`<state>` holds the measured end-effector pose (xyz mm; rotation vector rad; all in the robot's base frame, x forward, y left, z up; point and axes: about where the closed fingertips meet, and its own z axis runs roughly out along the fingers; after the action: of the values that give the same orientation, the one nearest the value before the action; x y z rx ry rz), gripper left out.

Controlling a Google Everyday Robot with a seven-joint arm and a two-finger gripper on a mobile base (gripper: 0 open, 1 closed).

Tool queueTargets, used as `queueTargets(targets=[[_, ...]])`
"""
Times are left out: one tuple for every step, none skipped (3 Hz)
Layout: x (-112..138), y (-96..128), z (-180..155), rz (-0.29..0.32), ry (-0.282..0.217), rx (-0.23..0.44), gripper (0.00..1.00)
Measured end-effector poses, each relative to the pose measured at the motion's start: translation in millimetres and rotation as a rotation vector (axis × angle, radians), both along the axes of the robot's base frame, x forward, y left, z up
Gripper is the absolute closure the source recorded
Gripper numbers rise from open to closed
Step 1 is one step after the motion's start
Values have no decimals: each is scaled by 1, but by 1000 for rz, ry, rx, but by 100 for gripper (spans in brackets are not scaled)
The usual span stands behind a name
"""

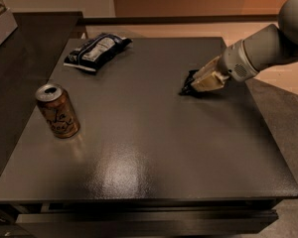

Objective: Move rxbar chocolate near orange can

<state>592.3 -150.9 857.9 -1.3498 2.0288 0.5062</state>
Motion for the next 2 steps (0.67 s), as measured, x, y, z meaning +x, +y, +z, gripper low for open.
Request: queueTargets(targets=[[-19, 36, 8, 100, -8, 16, 100], [-30, 72, 14, 193, -16, 31, 100]])
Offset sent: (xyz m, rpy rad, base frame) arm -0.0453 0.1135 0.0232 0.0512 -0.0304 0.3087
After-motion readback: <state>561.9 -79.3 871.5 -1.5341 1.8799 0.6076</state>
